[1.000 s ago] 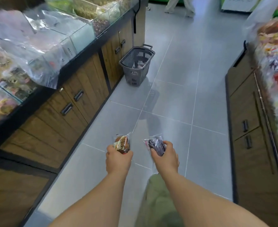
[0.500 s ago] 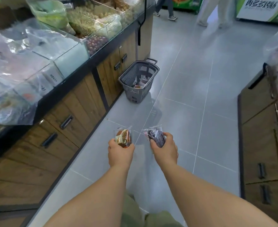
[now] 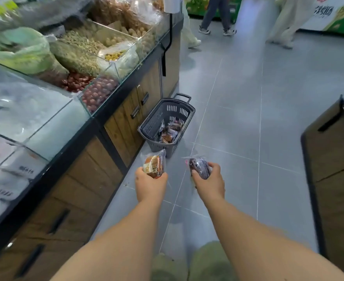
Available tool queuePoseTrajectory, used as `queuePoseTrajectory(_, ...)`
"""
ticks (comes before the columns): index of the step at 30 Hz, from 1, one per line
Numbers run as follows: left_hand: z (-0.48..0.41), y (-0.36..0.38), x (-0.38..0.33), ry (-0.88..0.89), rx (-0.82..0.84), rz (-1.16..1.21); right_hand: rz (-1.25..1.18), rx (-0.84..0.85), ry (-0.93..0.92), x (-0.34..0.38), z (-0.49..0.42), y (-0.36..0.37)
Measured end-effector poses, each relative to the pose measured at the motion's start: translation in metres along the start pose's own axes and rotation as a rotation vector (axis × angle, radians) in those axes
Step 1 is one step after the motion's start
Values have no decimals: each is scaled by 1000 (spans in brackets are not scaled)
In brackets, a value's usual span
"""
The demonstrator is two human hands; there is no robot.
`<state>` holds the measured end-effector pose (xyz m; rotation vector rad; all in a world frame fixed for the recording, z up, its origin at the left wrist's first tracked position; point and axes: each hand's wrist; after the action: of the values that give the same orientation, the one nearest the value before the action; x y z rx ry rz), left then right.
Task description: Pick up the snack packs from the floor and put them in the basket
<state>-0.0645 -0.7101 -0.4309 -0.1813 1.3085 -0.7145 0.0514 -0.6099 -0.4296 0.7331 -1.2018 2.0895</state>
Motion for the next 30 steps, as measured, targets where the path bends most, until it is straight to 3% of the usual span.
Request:
queuePoseTrajectory(17, -201, 178, -139, -229, -142, 106, 299, 132, -110, 168, -302, 13)
queuePoseTrajectory(25, -283, 205, -157, -335, -190, 40, 366, 283, -146, 229, -378, 71)
queuePoseTrajectory(30, -359, 221, -154, -402, -241, 135, 413, 320, -134, 270, -424, 123)
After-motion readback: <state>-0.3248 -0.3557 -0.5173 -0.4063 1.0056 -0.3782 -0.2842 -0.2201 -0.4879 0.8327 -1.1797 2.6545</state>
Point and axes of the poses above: each hand's wrist, its own z-axis away from the middle knuckle, its own y-axis out of the palm, x = y × z, and after that the axes turned 8 degrees about y, right-handed
